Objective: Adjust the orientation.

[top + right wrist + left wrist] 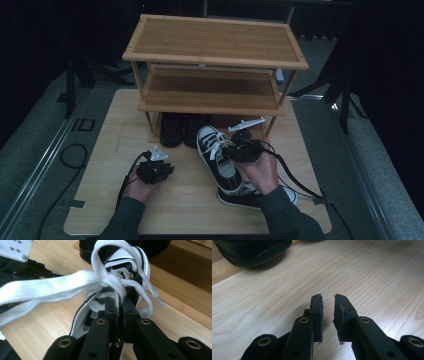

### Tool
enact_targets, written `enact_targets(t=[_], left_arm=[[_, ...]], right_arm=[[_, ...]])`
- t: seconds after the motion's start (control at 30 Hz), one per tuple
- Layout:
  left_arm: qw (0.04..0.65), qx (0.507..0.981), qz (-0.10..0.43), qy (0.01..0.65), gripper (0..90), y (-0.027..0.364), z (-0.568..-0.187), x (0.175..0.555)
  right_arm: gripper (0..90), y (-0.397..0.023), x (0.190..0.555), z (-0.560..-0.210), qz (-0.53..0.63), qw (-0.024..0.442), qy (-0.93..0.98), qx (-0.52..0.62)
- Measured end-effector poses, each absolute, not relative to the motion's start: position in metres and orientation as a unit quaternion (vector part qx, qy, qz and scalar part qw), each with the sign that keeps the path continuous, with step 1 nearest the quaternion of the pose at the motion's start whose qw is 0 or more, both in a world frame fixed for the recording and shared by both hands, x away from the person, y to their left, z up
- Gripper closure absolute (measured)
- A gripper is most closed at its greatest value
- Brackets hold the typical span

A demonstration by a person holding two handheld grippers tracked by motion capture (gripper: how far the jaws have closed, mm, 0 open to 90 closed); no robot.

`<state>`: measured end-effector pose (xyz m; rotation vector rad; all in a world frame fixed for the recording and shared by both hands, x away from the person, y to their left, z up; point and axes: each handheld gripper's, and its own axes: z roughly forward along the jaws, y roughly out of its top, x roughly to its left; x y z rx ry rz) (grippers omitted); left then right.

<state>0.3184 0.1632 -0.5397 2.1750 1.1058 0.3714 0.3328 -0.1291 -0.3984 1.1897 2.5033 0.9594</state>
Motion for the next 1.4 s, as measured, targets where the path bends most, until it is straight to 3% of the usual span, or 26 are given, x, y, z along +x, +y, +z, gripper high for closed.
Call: enact_targets(t=[1.4], left_arm=[[0.328, 0.834, 0.14, 0.421, 76.5, 0.161, -0.542, 0.319]], right_arm=[[86.1, -0.193, 0.361, -0.369, 0.324, 0.095, 0.903, 0.265]])
